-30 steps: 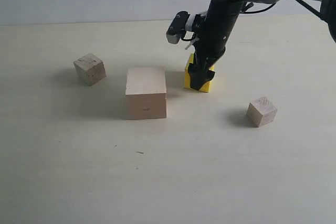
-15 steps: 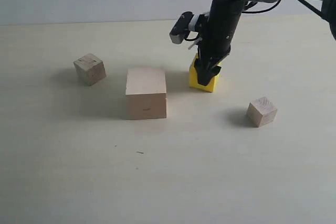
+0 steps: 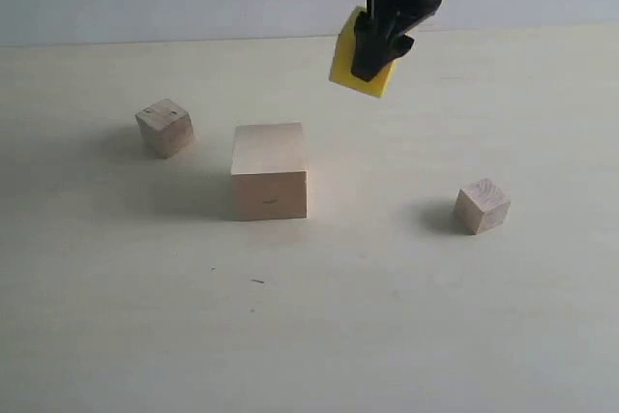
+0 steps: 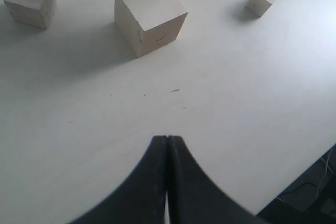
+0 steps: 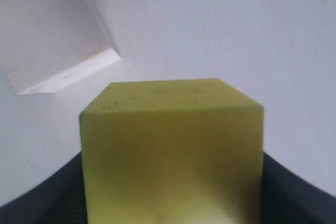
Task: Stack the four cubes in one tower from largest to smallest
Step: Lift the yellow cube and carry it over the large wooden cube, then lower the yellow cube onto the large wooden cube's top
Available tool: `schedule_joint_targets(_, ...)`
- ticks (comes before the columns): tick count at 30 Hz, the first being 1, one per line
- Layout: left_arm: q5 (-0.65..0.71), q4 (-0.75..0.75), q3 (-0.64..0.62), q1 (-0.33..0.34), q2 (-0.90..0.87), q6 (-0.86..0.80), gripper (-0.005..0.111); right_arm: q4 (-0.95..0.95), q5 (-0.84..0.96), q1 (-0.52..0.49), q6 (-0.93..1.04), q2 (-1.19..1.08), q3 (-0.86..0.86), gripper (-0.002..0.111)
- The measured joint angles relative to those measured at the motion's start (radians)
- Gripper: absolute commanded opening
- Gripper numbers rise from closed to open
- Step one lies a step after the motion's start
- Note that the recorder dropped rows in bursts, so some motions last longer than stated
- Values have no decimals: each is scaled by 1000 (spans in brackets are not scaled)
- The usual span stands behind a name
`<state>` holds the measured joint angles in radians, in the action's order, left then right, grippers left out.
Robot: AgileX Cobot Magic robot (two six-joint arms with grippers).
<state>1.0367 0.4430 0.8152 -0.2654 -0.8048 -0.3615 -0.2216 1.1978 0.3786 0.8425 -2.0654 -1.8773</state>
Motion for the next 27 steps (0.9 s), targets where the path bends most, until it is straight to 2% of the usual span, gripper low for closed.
schedule_joint_targets(7, 31, -2, 0, 0, 0, 0, 0, -16, 18, 131, 178, 37, 0, 0)
schedule_joint_targets(13, 35, -2, 0, 0, 0, 0, 0, 89, 9, 250, 244, 19, 0, 0)
schedule_joint_targets(27, 35, -8, 0, 0, 0, 0, 0, 110, -69, 271, 235, -65, 0, 0)
